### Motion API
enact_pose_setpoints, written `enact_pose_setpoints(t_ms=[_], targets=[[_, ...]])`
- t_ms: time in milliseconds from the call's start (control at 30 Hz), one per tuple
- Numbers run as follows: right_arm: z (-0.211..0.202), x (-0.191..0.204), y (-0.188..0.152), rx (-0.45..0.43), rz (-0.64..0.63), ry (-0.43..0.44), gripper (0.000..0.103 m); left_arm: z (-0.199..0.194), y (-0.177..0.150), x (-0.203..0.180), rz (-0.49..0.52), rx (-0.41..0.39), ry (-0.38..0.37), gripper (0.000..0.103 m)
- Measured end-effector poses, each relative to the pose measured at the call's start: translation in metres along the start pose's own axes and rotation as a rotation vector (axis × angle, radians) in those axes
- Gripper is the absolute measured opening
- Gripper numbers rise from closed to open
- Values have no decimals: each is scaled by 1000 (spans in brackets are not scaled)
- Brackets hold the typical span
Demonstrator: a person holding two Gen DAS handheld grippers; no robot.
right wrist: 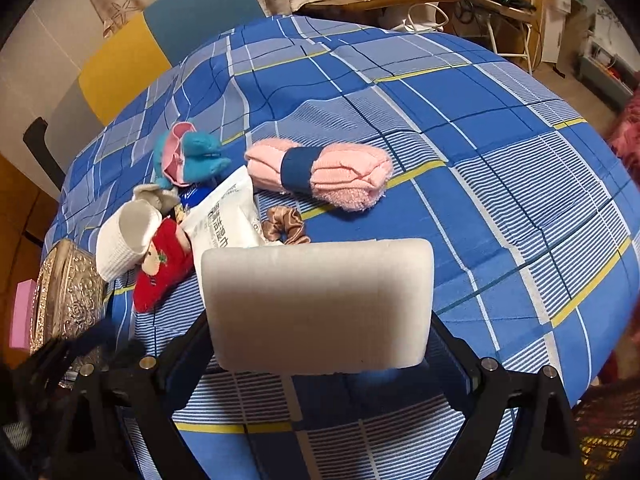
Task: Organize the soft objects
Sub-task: 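Grasp the red snowman sock with the left tool while the right tool holds the white block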
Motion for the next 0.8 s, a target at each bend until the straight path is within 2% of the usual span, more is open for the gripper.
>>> enact_pose_setpoints(t_ms=[267,300,367,433,467,567,800], targets=[[2,0,7,5,20,37,98,31,14,-5,34,-19,50,51],[2,1,7,8,19,42,97,33,13,-5,29,-19,29,49],[2,2,7,8,20,55,97,35,10,-4,25,-19,7,30],[2,3,7,3,13,63,97,33,6,-6,48,-25,7,27],[2,4,8,0,11,63,97,32,5,-7,59,-29,9,21],[3,4,8,0,16,81,97,24,-4,-9,68,-34,-3,18],[1,12,6,-17,-8,97,97,-4,-34,-2,3,-69,-72,15]])
Point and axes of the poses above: each gripper's, at about its wrist camera, not at the fingertips, and z roughly the way its jaws point, x to its left, y to its top, the point moved 3 cm from there along z, roughly the way its jaws point, and after that the axes turned 2 degrees about y, right-handed, at the moved point
